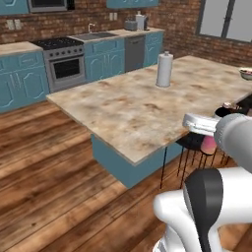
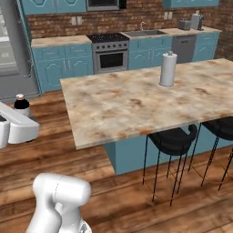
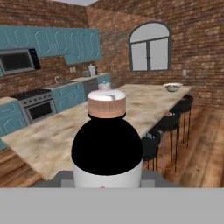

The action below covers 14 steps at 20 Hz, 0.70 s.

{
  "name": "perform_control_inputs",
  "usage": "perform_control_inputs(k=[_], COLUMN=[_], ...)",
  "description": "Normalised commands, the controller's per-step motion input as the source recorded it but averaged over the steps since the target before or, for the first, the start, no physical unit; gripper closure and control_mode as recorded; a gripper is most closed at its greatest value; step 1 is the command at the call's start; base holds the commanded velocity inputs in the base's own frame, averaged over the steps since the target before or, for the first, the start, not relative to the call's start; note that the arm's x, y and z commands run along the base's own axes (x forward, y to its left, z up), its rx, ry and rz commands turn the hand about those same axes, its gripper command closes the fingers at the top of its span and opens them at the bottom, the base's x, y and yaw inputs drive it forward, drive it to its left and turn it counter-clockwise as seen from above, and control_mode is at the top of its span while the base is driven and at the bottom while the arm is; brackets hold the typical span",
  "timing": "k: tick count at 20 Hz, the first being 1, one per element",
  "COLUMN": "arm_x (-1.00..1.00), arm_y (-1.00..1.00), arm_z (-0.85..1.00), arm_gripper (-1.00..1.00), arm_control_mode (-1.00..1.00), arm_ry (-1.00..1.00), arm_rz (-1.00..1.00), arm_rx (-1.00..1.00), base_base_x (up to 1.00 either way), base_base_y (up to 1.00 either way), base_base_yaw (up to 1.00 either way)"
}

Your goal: Open the fridge, grab two sodas, and place both sodas inside the bowl with ice on the dining counter.

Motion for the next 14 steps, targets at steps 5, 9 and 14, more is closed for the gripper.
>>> perform_control_inputs(k=[5, 9, 14], arm_x=[0.00, 0.00, 0.00], arm_y=[0.00, 0.00, 0.00], arm_z=[0.00, 0.00, 0.00], arm_gripper=[1.00, 1.00, 1.00], arm_control_mode=[1.00, 1.00, 1.00], arm_ry=[0.00, 0.00, 0.00], arm_rz=[0.00, 0.00, 0.00], arm_rx=[0.00, 0.00, 0.00], base_base_x=[0.11, 0.23, 0.32], base_base_y=[-1.00, -1.00, -1.00], base_base_yaw=[0.01, 0.03, 0.06])
